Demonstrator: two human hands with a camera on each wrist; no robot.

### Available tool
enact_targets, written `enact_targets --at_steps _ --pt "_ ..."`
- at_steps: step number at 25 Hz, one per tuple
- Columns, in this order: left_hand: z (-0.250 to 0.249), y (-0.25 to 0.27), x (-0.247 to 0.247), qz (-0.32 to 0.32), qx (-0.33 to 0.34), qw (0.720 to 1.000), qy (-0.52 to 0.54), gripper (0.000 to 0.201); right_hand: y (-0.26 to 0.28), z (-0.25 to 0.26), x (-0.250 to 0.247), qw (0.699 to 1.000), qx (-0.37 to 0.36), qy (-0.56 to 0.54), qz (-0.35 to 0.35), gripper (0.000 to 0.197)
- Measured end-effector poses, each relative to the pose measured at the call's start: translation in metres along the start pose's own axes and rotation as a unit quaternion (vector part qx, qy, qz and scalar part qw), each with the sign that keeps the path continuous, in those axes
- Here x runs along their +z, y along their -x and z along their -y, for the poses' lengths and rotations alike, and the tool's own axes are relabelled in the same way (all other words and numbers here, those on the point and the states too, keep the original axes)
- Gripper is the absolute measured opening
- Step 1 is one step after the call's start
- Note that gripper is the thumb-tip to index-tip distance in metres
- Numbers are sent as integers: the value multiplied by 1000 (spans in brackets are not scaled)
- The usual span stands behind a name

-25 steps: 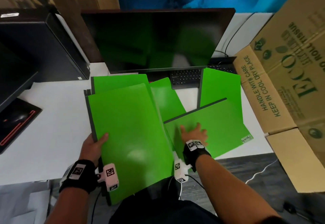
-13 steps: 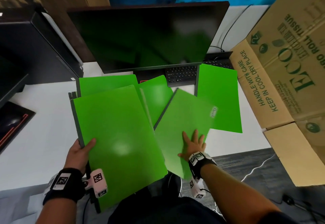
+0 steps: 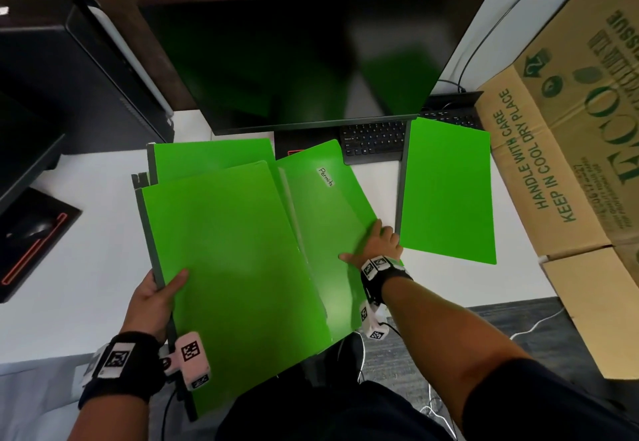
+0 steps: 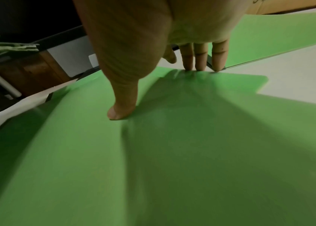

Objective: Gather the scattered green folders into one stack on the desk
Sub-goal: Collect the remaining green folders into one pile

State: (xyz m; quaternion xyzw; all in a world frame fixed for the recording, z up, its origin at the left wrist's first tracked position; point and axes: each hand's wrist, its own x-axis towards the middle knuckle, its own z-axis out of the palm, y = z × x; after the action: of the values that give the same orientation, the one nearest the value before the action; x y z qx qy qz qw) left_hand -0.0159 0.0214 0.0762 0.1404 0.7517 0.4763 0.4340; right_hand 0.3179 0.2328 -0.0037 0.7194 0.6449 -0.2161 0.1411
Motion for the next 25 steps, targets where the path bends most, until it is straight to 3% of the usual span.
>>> enact_targets --at_steps 5,7,11,16,19,22,25 --pt "11 -11 -19 6 7 999 -34 57 -18 10 -12 998 56 31 15 123" --pt "12 -15 -23 1 10 1000 -22 65 -29 9 -21 996 86 7 31 118" --pt "7 -14 -29 -3 8 1000 -25 61 -43 4 -11 986 93 -90 105 119" --pt "3 -14 -41 -20 -8 999 -27 55 -22 -3 -15 962 46 -216 162 74" --pt "2 -8 -46 -34 4 999 -10 37 3 -10 -14 934 -6 -318 160 63" --pt "18 -17 -63 -41 -10 999 -1 60 27 -20 -22 910 -48 -386 146 55" --pt "31 -21 -78 -52 -17 998 1 61 43 -39 -44 905 -99 -405 85 49"
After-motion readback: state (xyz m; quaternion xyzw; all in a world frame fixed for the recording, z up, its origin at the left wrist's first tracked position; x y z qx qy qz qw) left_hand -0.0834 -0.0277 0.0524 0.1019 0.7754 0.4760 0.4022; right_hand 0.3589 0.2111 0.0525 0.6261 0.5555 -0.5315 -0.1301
